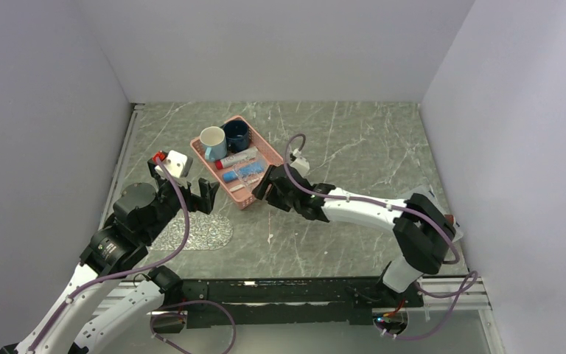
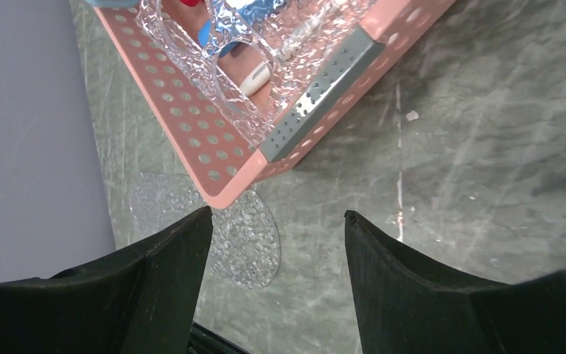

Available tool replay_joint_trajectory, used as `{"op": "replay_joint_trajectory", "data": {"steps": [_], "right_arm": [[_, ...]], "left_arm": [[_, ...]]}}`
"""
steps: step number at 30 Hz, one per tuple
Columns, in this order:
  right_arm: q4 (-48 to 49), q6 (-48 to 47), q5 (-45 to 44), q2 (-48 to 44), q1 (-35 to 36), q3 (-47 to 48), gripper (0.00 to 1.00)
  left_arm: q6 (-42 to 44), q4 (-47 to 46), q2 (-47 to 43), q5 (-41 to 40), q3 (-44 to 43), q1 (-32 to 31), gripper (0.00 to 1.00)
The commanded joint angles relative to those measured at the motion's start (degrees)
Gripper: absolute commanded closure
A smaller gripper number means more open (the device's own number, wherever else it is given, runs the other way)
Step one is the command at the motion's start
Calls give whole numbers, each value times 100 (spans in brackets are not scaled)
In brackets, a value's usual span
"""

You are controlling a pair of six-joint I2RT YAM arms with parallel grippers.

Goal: Prepare toiletry sets of a toothbrush and toothpaste on the tray

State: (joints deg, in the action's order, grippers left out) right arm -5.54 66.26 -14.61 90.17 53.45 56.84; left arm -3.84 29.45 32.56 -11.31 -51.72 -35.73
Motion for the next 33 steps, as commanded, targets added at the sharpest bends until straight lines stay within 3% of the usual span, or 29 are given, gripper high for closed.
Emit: {"op": "replay_joint_trajectory", "data": {"steps": [1, 17, 33], "right_arm": [[366, 288, 73, 301, 119, 535, 32], [-24, 929, 18, 1263, 285, 1344, 41], [-324, 1071, -215, 1548, 326, 1611, 51]], "left_arm": [[6, -120, -32, 1, -8, 8, 1], [-29, -124, -131, 5, -10, -2, 1], [-38, -125, -194, 58, -12, -4, 1]]}}
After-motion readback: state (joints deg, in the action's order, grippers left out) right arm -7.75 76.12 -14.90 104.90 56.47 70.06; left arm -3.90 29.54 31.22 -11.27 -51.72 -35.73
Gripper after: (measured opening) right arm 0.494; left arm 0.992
